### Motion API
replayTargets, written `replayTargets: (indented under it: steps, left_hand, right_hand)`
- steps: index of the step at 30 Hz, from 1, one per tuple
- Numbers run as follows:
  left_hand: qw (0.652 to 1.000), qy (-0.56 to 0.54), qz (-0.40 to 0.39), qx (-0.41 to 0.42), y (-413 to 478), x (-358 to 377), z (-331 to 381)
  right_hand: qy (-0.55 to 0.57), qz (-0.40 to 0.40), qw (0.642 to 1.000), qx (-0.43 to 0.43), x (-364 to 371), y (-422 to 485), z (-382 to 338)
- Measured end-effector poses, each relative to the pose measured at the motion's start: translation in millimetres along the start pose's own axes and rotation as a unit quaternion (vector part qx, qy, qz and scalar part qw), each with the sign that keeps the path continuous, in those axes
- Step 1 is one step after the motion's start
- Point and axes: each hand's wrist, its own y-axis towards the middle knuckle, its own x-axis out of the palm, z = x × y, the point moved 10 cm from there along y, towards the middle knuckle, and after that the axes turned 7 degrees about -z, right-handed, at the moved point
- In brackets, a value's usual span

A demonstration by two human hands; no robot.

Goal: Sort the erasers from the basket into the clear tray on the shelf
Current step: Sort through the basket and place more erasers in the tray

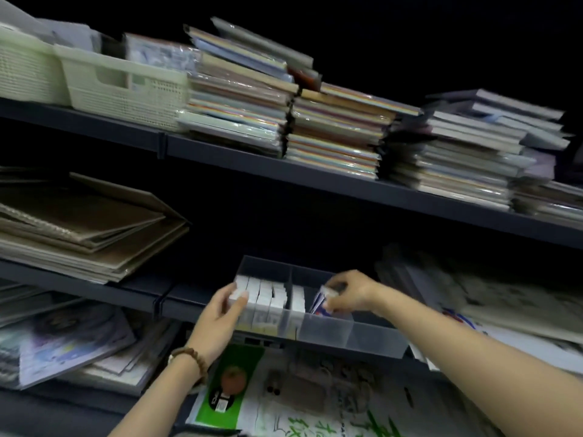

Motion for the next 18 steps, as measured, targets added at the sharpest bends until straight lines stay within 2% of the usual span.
replayTargets:
  steps: [2,8,12,16,18]
  left_hand:
    - [1.0,0.01,-0.007,0.002,1.9,1.5,-3.0]
    - [1.0,0.009,-0.012,-0.004,1.8,1.2,-4.0]
    - [1.0,0.0,-0.004,-0.002,1.6,3.2,-4.2]
    - [1.0,0.0,-0.001,-0.005,0.2,3.6,-5.5]
    - [1.0,0.0,-0.001,-0.005,-1.0,4.0,-5.2]
  right_hand:
    - [-0.035,0.023,0.999,0.006,6.7,10.6,-2.4]
    - [-0.007,0.053,0.997,0.054,18.7,29.0,11.3]
    - [0.066,0.063,0.993,0.075,20.5,33.0,26.7]
    - [0.206,0.037,0.973,0.093,27.3,38.6,35.0]
    - [0.197,0.017,0.975,0.104,31.0,42.9,35.2]
